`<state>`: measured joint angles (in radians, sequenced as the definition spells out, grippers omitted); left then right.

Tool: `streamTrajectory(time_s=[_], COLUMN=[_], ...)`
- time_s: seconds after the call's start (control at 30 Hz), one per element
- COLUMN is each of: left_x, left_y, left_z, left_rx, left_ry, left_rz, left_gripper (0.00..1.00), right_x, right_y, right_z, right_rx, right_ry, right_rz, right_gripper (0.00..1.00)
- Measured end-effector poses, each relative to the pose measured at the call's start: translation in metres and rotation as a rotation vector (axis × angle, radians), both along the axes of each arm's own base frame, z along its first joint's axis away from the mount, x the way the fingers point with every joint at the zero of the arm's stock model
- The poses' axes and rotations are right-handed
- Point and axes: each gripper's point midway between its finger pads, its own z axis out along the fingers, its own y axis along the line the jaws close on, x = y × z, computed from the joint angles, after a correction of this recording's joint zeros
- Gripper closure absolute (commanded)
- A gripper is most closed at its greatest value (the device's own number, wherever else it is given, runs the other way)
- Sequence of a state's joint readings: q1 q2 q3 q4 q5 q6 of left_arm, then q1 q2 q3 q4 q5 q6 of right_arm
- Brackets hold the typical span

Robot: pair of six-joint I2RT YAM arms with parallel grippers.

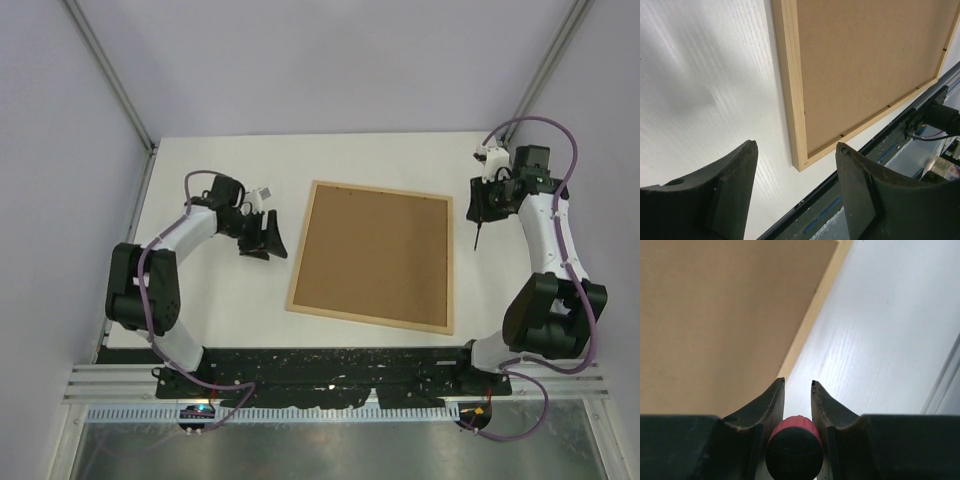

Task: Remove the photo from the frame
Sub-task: Place the screwdriver at the center of the board.

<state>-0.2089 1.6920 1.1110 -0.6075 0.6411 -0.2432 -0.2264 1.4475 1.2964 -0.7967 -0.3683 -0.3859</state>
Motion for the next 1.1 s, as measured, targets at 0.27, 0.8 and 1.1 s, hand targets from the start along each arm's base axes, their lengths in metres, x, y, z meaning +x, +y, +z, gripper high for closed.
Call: streamTrajectory(time_s=[0.27,0.8,1.1], left_x=[-0.002,-0.038,-0.056], left_y=[0.033,0.11,0.108], left_z=[0.052,0.121,0.138], left_rx=[0.019,-0.019,-0.045], left_ry=[-0.171,-0.304,-0.344], left_rz=[-0.008,0.118,0.103], left_gripper=[0.07,0.0,0.0], right_x=[-0.001,0.031,0.045], right_y=[-0.045,-0.076,-0.077], right_z=[-0.078,-0.147,-0.159], right_rx=[-0.109,-0.133,-0.117], right_ry=[0.273,0.445,0.415], right_rz=[-0.014,-0.028,-0.071], right_gripper=[0.92,0.74,0.43])
